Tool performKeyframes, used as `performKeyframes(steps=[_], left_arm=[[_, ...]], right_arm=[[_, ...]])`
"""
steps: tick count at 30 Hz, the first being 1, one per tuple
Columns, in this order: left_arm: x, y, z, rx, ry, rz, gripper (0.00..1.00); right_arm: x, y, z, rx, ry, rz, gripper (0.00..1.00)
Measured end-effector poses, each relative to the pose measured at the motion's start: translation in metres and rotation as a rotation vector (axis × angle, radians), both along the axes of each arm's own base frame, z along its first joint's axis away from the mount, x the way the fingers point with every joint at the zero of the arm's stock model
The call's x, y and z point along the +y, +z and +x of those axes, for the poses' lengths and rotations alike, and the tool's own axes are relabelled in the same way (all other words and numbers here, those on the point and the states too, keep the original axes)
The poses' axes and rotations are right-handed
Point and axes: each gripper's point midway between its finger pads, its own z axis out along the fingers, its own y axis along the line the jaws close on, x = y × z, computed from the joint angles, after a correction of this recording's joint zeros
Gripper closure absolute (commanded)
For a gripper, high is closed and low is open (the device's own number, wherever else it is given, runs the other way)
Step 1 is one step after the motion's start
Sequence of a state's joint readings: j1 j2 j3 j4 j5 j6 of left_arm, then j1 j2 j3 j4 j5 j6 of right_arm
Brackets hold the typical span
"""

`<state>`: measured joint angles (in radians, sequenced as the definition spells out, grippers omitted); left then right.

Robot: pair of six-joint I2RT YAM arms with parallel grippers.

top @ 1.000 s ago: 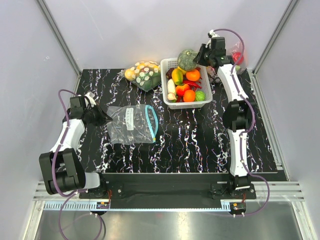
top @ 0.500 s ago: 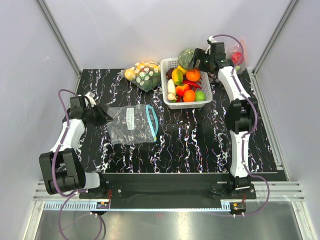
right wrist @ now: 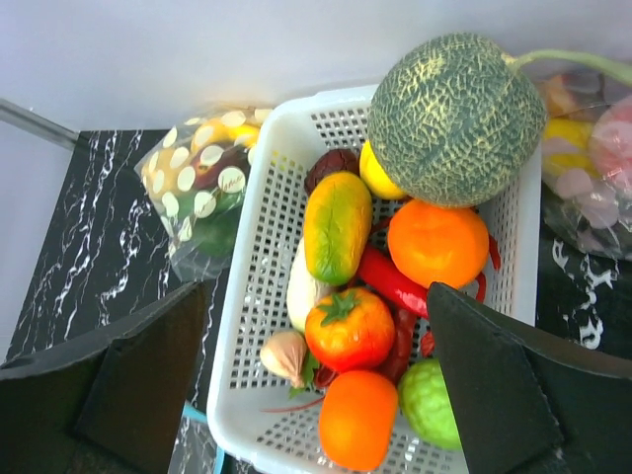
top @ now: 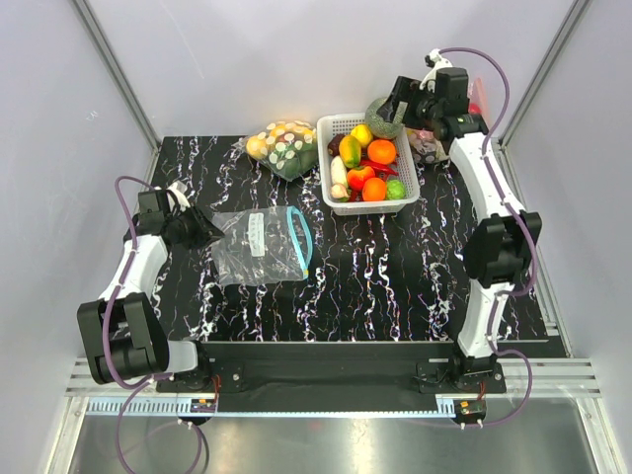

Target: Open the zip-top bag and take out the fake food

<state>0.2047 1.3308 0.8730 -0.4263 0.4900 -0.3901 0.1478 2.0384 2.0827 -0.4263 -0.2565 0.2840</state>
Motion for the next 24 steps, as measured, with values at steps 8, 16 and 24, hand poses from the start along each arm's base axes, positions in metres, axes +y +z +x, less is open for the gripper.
performKeyframes(steps=[8, 16, 24], left_arm=[[-0.001, 0.000, 0.000, -0.006, -0.011, 0.002, 0.46], [0.000, 0.016, -0.002, -0.059, -0.013, 0.021, 0.04], [0.007, 0.060, -0.013, -0.191, 0.028, 0.096, 0.01]], right_arm=[[-0.008, -0.008, -0.046, 0.043, -0.004, -0.010, 0.00], [-0.026, 0.002, -0.124, 0.028, -0.043, -0.021, 0.00], [-0.051, -0.008, -0.200, 0.036, -0.137, -0.022, 0.00]])
